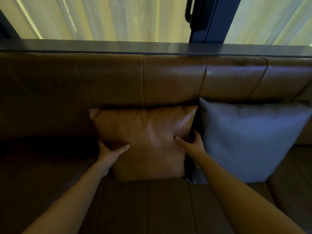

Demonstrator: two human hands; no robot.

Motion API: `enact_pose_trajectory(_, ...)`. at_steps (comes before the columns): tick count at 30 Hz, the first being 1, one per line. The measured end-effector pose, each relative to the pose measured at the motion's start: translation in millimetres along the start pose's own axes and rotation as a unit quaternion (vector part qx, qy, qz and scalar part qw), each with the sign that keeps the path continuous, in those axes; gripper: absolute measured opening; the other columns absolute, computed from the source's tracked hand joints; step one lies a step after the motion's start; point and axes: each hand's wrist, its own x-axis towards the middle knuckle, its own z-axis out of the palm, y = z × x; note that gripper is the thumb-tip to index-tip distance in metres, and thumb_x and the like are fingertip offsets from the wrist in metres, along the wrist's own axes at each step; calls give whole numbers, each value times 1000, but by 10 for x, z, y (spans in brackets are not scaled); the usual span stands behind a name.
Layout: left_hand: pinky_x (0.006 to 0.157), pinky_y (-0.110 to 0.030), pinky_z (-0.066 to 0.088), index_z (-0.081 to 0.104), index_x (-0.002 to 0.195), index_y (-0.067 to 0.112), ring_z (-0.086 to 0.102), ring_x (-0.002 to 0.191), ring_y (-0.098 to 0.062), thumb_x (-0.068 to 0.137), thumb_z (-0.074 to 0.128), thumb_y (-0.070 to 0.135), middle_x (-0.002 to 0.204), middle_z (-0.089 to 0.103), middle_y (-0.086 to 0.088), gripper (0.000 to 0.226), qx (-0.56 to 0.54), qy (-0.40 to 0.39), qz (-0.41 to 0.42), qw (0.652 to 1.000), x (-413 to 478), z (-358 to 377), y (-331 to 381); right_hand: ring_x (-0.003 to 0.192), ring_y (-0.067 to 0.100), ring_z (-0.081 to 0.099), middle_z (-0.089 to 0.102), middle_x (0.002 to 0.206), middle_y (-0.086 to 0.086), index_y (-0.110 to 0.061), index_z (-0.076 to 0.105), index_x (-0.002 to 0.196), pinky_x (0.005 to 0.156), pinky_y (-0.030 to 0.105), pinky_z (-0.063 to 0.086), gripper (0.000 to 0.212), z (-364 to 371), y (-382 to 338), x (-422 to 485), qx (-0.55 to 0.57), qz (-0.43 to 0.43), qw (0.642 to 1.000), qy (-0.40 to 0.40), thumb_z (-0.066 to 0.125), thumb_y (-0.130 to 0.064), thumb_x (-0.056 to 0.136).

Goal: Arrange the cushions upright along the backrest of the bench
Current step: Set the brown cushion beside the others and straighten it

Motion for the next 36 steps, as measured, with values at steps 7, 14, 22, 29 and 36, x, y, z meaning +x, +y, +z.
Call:
enact_pose_trajectory(7, 110, -49, 28, 3, 154, 25, 25, 143, -34, 75, 76, 41, 159, 20, -8, 109, -26, 12, 10, 1000, -253, -218, 110, 104, 33, 64, 67, 111, 15, -6, 61, 116, 85, 39, 54, 43, 117, -141, -305, -63, -3, 995, 75, 74, -27, 81)
enact_pose_trajectory(14, 100, -39, 43, 55, 127, 15, 52, 118, -26, 83, 67, 42, 132, 54, -8, 53, 51, -1, 2, 999, -374, -1057, 77, 88, 24, 60, 65, 93, 10, -14, 62, 98, 71, 36, 51, 17, 1045, -310, -820, -106, 73, 986, -102, 64, -28, 89)
enact_pose_trajectory(22, 77, -28, 40, 56, 126, 11, 50, 102, -20, 87, 64, 38, 122, 54, -10, 48, 66, -27, 25, 997, -157, -2583, -311, 89, 19, 61, 65, 105, 5, -19, 58, 115, 68, 31, 46, 32, 2587, -150, -1570, -97, 124, 970, -188, 59, -40, 91)
enact_pose_trajectory(29, 98, -39, 39, 35, 144, 14, 40, 133, -31, 89, 61, 37, 148, 37, -12, 65, 118, 7, -10, 993, 31, -3772, -853, 106, 27, 54, 57, 128, 12, -11, 48, 139, 84, 38, 44, 55, 3660, 259, -2104, -123, 152, 963, -187, 54, -42, 93)
enact_pose_trajectory(36, 111, -53, 27, 17, 153, 24, 23, 143, -36, 84, 63, 48, 160, 17, -10, 86, 144, 5, -64, 987, 611, -4242, -1227, 134, 35, 46, 37, 153, 16, -9, 21, 152, 97, 38, 44, 81, 4136, 772, -2061, -64, 204, 960, -181, 63, -36, 89)
